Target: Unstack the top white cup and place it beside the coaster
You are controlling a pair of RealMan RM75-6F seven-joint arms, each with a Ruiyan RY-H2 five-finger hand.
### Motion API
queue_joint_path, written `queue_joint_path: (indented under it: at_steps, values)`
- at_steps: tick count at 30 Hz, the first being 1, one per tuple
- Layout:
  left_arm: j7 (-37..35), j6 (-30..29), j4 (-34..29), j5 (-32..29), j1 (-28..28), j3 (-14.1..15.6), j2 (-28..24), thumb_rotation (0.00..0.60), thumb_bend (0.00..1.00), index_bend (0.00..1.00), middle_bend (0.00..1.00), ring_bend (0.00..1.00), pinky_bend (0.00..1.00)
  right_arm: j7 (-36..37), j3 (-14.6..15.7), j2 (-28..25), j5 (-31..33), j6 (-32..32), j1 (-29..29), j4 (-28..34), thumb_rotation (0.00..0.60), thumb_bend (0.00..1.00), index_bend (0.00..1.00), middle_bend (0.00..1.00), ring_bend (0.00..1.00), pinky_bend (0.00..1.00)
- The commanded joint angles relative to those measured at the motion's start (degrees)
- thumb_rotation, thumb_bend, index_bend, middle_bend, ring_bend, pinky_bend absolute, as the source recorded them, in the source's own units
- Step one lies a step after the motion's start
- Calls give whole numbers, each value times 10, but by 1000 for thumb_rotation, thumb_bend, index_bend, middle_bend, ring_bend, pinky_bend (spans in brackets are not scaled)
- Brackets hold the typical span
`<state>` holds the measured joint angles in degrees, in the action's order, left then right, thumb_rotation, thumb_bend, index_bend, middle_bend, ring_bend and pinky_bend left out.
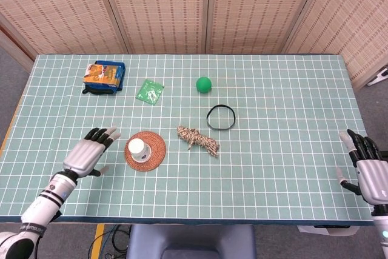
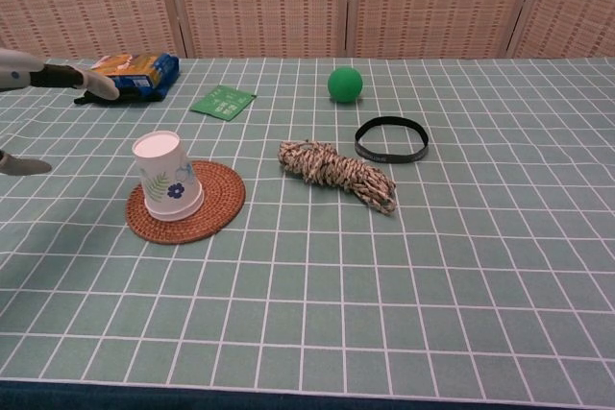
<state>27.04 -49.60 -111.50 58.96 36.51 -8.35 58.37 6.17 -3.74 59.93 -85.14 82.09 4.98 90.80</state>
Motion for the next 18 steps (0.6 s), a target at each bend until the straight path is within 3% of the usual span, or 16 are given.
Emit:
queue_joint_path:
  at_steps: [1,18]
  values:
    - [9,24,1,-25,34,-15,4,600,325,42,0,0,0,5,-3,-1,11,-9,3,-4,600,364,0,0,0,0]
    - [0,63,55,-75,104,9,44,600,325,130,0,0,0,17,-10,-4,15,7,-3,-7,600,364,0,0,0,0]
